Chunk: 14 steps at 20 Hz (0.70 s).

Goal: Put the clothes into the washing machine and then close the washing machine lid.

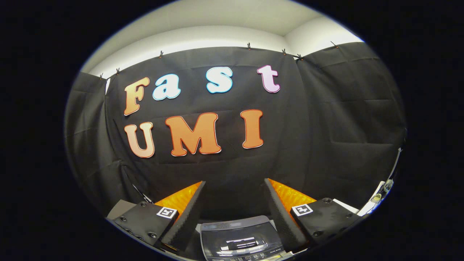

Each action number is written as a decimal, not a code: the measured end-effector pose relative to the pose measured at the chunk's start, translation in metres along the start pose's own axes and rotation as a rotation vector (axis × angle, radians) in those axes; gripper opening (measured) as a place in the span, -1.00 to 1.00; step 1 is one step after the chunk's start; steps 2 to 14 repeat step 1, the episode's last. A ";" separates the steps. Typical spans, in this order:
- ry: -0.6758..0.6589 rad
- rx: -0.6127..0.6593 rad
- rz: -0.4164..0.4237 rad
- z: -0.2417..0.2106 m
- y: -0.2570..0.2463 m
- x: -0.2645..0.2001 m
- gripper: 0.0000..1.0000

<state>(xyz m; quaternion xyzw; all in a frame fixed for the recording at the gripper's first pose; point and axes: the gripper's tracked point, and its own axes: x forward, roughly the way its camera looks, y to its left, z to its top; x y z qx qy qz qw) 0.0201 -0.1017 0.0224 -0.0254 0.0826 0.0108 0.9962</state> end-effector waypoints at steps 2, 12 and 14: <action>-0.001 0.001 -0.001 -0.001 -0.001 -0.001 0.99; -0.001 0.001 -0.001 -0.001 -0.001 -0.001 0.99; -0.001 0.001 -0.001 -0.001 -0.001 -0.001 0.99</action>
